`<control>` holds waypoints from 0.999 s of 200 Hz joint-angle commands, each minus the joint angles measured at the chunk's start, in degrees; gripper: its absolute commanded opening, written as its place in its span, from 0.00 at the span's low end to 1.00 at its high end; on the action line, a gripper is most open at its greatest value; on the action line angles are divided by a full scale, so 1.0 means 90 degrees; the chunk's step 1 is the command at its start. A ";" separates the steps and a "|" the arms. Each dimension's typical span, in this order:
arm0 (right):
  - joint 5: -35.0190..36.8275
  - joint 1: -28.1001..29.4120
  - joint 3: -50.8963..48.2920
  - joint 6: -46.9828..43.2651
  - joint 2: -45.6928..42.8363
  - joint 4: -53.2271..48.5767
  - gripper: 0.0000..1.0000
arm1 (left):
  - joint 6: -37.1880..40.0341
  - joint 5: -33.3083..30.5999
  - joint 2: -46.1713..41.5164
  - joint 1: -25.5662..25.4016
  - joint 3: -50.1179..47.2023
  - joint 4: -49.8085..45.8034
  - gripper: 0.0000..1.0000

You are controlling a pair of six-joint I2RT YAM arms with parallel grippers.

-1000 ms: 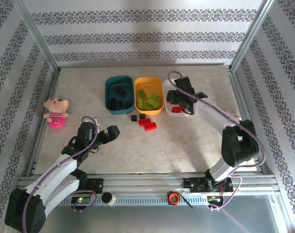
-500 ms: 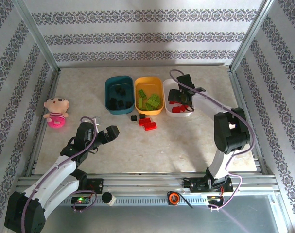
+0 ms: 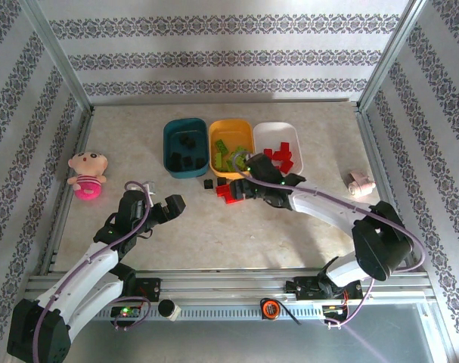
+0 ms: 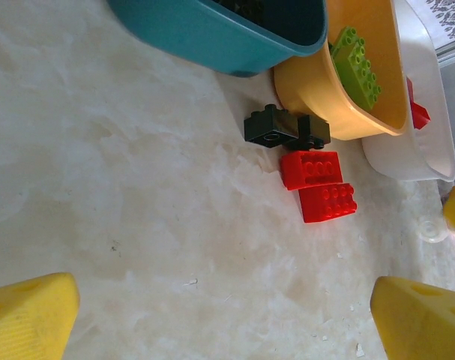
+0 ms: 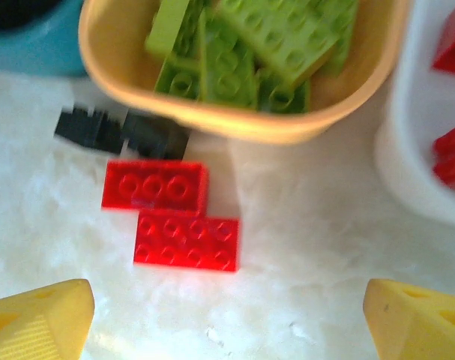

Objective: Sort the legos into containers by color
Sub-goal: Pick up the lego from the center of the table.

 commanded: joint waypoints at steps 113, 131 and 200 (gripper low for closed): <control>0.0289 0.0549 0.1000 -0.0632 0.2209 0.0028 0.92 | 0.0014 -0.0141 -0.0004 0.0001 -0.0080 -0.0075 1.00; 0.0368 0.0540 0.1078 -0.0651 0.2335 -0.0047 0.89 | 0.0013 -0.0158 0.0003 0.0001 -0.0090 -0.0048 1.00; 0.0048 0.0550 0.0871 -0.0595 0.2362 0.0214 0.68 | 0.0004 -0.0112 0.0051 -0.0002 -0.0101 0.0002 1.00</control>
